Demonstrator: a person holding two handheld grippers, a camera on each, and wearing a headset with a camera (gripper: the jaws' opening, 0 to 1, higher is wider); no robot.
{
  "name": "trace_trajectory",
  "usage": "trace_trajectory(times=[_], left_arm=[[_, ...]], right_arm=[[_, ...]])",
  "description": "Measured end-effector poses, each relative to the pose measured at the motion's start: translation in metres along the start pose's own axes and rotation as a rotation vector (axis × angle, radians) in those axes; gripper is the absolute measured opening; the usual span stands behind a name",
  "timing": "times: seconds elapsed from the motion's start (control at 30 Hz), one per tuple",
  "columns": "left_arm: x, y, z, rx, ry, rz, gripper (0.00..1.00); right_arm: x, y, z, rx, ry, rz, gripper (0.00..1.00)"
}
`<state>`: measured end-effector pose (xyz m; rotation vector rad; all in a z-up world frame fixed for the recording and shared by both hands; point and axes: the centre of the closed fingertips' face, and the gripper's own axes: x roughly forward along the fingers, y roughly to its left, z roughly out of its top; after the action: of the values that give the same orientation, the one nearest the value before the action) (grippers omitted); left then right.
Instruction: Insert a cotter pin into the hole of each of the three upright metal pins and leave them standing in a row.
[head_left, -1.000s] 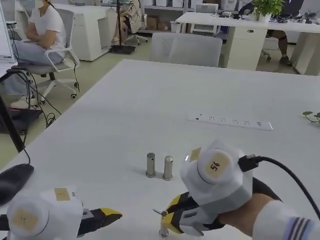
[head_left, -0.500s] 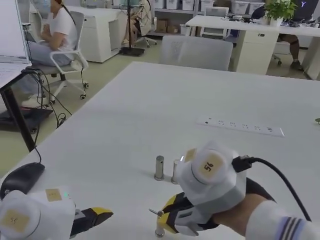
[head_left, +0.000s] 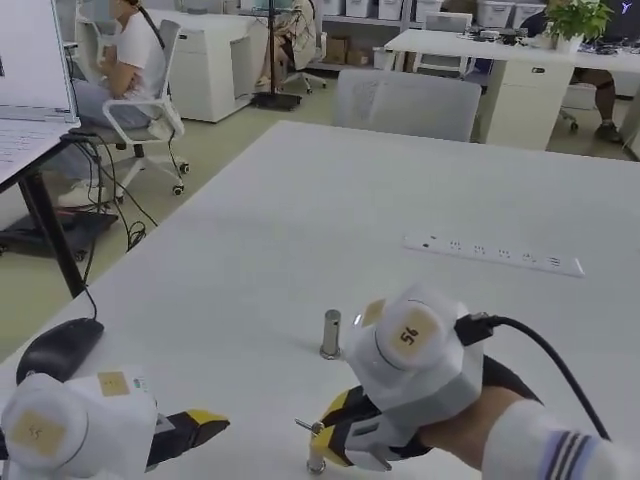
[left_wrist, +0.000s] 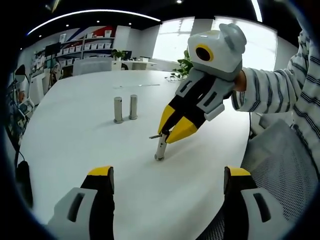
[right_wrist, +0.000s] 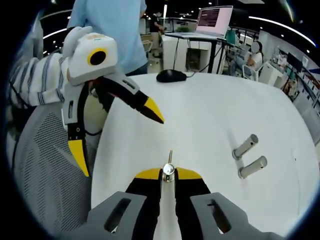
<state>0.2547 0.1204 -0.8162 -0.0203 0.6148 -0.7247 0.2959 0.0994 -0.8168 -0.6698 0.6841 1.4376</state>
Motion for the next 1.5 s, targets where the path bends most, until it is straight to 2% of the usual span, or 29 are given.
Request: trace_trajectory(times=[0.4, 0.7, 0.97, 1.5], left_arm=[[-0.0002, -0.0005, -0.0015, -0.001, 0.001, -0.001, 0.91], [0.0010, -0.0013, -0.0025, -0.013, 0.003, -0.009, 0.91], [0.0019, -0.0016, -0.0029, -0.016, 0.009, -0.011, 0.90], [0.0028, -0.0029, -0.0027, -0.022, 0.015, -0.016, 0.90]], right_arm=[[0.0039, 0.0006, 0.0008, -0.036, 0.012, 0.016, 0.10], [0.0049, -0.0001, 0.0011, -0.051, 0.007, 0.032, 0.10], [0.0046, 0.0008, 0.0025, -0.094, -0.004, 0.049, 0.10], [0.0029, 0.0019, 0.0041, -0.101, -0.019, 0.064, 0.11]])
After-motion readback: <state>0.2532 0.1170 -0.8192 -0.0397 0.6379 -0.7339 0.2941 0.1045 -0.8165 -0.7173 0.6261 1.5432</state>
